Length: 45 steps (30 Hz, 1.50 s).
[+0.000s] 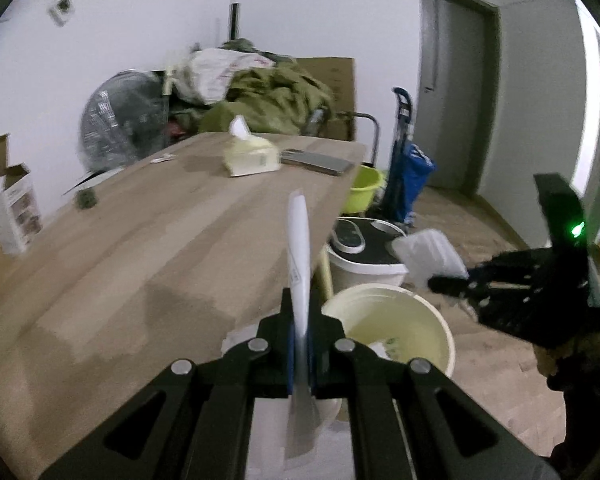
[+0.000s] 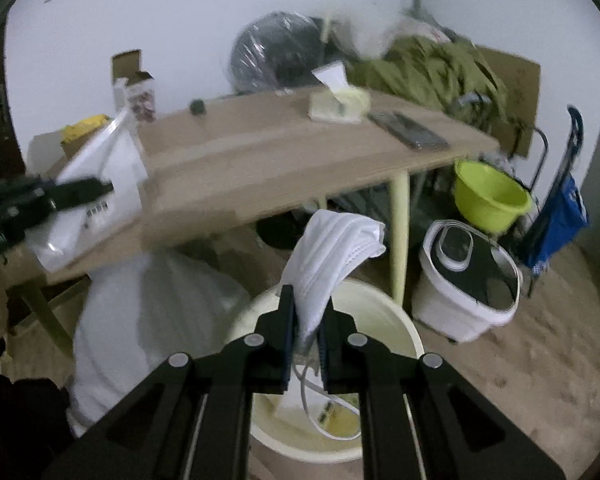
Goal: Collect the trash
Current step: 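Carry the mask and plastic sheet over the cream bucket, then open the right gripper to drop the mask while the left releases the sheet into the bucket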
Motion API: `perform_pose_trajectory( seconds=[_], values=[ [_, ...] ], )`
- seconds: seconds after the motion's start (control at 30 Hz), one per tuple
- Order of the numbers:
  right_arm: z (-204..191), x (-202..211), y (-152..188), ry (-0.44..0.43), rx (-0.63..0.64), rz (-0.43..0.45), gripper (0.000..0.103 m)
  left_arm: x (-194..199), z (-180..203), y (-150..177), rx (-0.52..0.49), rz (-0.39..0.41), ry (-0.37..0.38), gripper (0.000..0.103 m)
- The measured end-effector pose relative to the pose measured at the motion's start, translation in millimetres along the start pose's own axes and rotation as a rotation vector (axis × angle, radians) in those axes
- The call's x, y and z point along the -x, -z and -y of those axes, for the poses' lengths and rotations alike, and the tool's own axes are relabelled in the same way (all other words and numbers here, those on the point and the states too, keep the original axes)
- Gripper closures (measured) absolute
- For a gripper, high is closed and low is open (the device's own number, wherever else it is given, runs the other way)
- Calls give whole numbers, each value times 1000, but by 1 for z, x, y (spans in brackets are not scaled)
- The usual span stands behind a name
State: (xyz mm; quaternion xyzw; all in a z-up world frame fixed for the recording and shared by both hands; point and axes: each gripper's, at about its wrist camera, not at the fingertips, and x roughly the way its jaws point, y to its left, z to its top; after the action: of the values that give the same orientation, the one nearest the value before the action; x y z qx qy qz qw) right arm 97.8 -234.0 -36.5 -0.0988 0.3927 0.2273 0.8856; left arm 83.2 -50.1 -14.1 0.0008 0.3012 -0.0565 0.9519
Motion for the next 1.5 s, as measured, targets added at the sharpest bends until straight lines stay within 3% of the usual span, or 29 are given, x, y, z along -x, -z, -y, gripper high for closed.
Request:
perform_pose_trajectory(
  seconds=[0.27,0.57,0.6,0.73,0.77,1.03,1.27,1.5],
  values=[
    [40,-22,38,16,-94,-75,93,-24,32,-8,-62,-32,69,99],
    [46,-60,42,-43,-119,-111,92,-39,51,-12,-89,-50,92,99],
    [47,-63,42,-47,-118,-116,91,-41,50,-13,-85,-54,91,99],
    [48,-78,35,-48,-117,-115,67,-50,45,-12,-65,-76,101,99],
    [49,-79,34,-55,-119,-112,66,-52,44,-13,-65,-82,102,99],
    [67,-69,40,-27,-148,-104,66,-75,55,-11,-99,-125,160,99],
    [92,-55,59,46,-208,-117,66,-114,76,-3,-137,-226,232,99],
    [108,-41,75,88,-241,-132,66,-153,95,4,-162,-330,247,99]
  ],
)
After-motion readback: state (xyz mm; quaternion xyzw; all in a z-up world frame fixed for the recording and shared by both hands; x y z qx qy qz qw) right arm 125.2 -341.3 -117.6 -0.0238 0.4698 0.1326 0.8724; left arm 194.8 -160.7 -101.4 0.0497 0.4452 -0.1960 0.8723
